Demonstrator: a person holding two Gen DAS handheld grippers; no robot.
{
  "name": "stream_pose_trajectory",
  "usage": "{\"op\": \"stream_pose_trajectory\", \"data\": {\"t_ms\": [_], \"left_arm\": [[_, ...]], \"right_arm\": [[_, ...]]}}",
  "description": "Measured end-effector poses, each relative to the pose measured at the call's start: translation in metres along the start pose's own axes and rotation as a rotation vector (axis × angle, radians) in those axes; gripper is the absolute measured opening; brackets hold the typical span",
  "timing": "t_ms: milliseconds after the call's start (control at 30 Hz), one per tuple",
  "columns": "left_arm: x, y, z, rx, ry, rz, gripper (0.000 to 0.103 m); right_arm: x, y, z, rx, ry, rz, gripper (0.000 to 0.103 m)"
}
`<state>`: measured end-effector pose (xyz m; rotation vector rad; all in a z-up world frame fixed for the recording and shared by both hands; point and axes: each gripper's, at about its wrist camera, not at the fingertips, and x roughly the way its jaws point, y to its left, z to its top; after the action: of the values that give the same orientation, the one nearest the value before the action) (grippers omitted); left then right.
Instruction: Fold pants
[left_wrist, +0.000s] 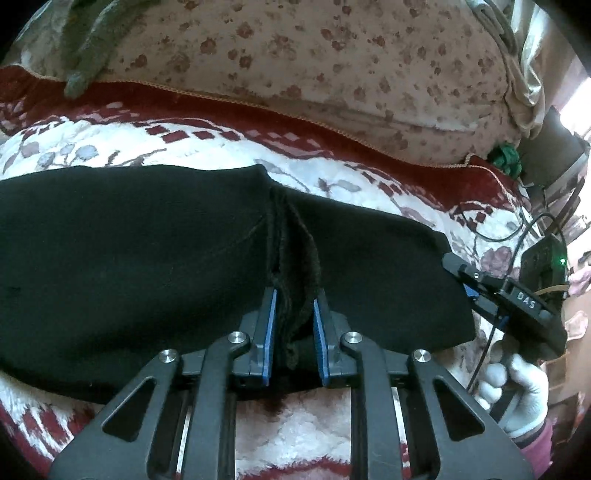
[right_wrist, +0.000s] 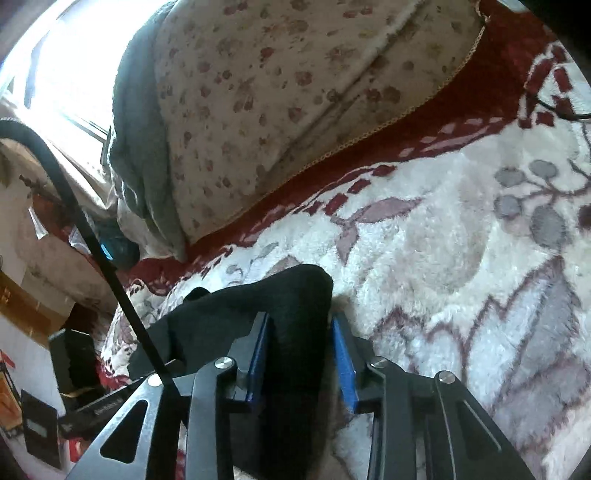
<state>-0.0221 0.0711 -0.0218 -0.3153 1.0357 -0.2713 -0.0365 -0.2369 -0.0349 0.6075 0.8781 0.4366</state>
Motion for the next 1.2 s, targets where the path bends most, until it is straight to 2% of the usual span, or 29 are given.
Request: {"op": "stream_pose_trajectory", "data": {"t_ms": [100, 200, 433, 467, 533, 567, 600, 867, 1200], "left_arm": [[-0.008, 0.001, -0.001, -0.004, -0.012, 0.002, 0.017], [-0.022, 0.001, -0.005, -0.007, -0.046, 0.024, 0.017], [-0.056, -0.002, -0.012, 0.024, -0.104, 0.076, 0.019], [-0.062, 0.0, -0.013, 0.025, -0.115, 0.086, 0.022], [-0.072, 0.005, -0.014, 0.012, -0.135, 0.086, 0.042], [-0.078, 0.009, -0.015, -0.002, -0.146, 0.083, 0.046], [-0.084, 0.015, -0.016, -0.021, -0.157, 0.079, 0.049], [-0.123, 0.069, -0.027, -0.112, -0.223, 0.153, 0.049], [-0.146, 0.163, -0.05, -0.348, -0.25, 0.228, 0.049]], "right_arm": [[-0.017, 0.012, -0.001, -0.034, -0.024, -0.012, 0.033], [-0.036, 0.024, -0.005, -0.064, -0.06, 0.008, 0.046], [-0.048, 0.052, -0.01, -0.121, -0.059, 0.053, 0.053], [-0.047, 0.058, -0.011, -0.135, -0.055, 0.06, 0.054], [-0.045, 0.068, -0.014, -0.155, -0.046, 0.068, 0.055], [-0.042, 0.074, -0.017, -0.164, -0.038, 0.074, 0.056], [-0.04, 0.076, -0.018, -0.166, -0.033, 0.076, 0.057], [-0.014, 0.102, -0.03, -0.204, 0.027, 0.075, 0.059], [0.046, 0.143, -0.036, -0.268, 0.125, 0.104, 0.059]]}}
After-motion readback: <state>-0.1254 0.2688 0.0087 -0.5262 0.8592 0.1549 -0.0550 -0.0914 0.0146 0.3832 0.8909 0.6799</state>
